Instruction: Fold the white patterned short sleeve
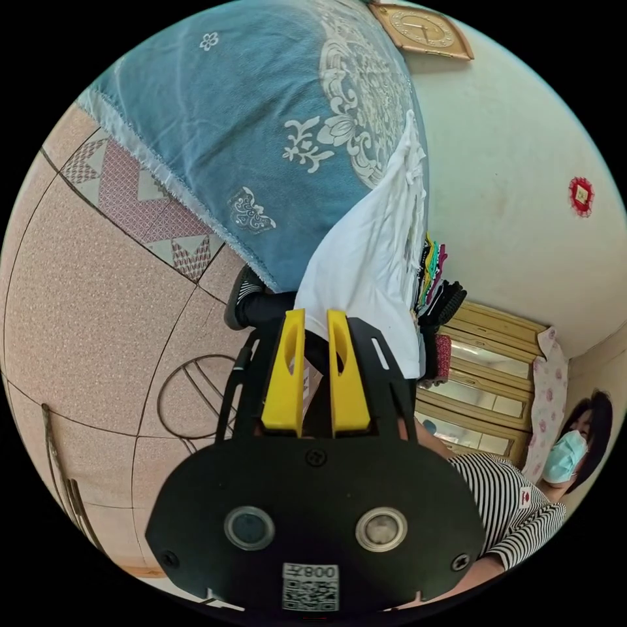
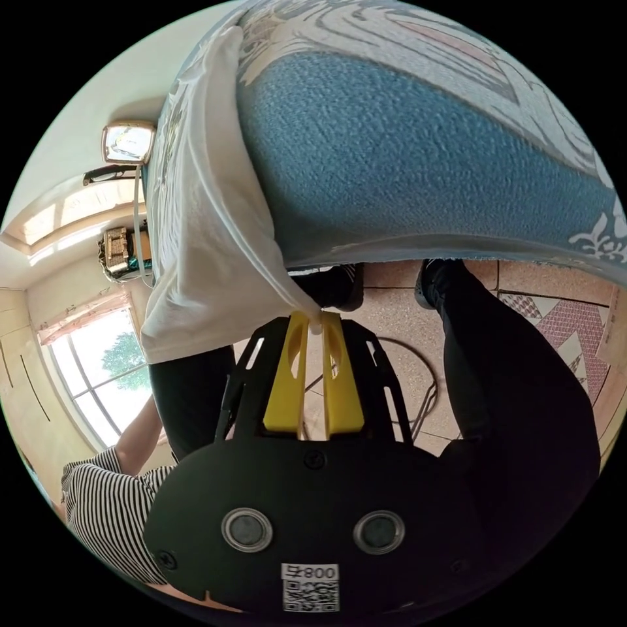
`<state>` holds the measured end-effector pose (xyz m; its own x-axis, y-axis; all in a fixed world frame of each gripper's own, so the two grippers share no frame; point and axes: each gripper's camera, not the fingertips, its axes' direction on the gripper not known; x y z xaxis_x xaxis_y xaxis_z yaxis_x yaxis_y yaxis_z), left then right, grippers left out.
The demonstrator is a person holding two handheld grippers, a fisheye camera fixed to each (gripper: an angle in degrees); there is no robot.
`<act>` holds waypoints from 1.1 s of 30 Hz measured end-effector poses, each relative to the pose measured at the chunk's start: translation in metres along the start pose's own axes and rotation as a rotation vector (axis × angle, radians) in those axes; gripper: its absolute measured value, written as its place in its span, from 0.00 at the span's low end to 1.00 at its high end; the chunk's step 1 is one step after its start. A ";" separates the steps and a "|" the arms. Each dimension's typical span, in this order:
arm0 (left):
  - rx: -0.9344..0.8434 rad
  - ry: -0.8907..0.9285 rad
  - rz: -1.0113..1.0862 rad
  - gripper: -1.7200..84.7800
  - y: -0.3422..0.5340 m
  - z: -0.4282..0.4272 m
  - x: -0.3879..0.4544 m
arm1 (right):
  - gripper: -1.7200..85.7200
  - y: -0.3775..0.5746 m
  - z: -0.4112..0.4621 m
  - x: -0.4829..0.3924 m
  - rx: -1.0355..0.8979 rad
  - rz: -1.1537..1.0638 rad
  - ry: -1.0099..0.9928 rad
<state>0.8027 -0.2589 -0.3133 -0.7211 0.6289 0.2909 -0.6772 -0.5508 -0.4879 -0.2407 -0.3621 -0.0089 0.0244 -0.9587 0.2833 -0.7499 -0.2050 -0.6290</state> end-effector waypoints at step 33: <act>0.127 0.460 -0.084 0.12 0.040 0.124 -0.161 | 0.02 0.099 -0.232 -0.058 0.179 -0.480 -0.567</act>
<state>0.8735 -0.4498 -0.2778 -0.5428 0.8358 -0.0830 -0.7635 -0.5322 -0.3657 -0.4700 -0.2805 0.0804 0.6924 -0.7010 0.1708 -0.4538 -0.6071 -0.6523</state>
